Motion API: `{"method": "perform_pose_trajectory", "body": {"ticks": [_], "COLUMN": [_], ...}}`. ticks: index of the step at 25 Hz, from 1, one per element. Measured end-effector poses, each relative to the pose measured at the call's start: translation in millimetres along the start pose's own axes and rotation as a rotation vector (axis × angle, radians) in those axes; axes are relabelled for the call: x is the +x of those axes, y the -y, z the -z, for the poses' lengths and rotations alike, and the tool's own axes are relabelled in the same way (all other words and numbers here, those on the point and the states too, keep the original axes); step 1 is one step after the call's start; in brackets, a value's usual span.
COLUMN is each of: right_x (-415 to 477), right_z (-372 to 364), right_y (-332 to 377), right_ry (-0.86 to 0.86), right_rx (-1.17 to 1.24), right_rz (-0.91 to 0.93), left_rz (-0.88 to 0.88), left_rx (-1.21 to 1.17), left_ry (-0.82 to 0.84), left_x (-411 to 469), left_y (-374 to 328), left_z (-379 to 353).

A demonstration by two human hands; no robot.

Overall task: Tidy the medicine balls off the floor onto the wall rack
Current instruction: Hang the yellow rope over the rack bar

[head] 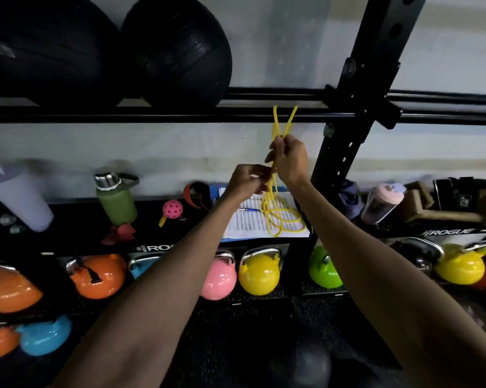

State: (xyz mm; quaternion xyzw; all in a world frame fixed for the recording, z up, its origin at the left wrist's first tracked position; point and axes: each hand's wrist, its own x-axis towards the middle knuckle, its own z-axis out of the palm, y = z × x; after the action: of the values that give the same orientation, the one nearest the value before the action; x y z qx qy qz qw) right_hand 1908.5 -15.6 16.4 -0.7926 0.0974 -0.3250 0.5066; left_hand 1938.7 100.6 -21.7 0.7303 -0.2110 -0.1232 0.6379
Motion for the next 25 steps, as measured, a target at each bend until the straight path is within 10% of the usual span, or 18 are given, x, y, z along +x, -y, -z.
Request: {"method": "perform_pose_trajectory", "body": {"ticks": [4,11,18,25], "right_x": [-25,-74,-43,-46], "right_z": [11,38,70,25], "right_y": [-5,-41,-41,20], "right_ry": [-0.040,0.016,-0.132,0.351], "right_rx": [-0.090,-0.301,-0.075,0.218], "right_rz": [0.112,0.199,-0.087,-0.152], "left_rz": [-0.040,0.154,-0.360,-0.160], "left_rx": [-0.034,-0.434,0.109,-0.016], "left_ry": [-0.153,0.163,-0.145,0.065], "left_x": [16,41,35,43], "left_y": [-31,-103,-121,-150], "left_z": [13,-17,-4,20]}}
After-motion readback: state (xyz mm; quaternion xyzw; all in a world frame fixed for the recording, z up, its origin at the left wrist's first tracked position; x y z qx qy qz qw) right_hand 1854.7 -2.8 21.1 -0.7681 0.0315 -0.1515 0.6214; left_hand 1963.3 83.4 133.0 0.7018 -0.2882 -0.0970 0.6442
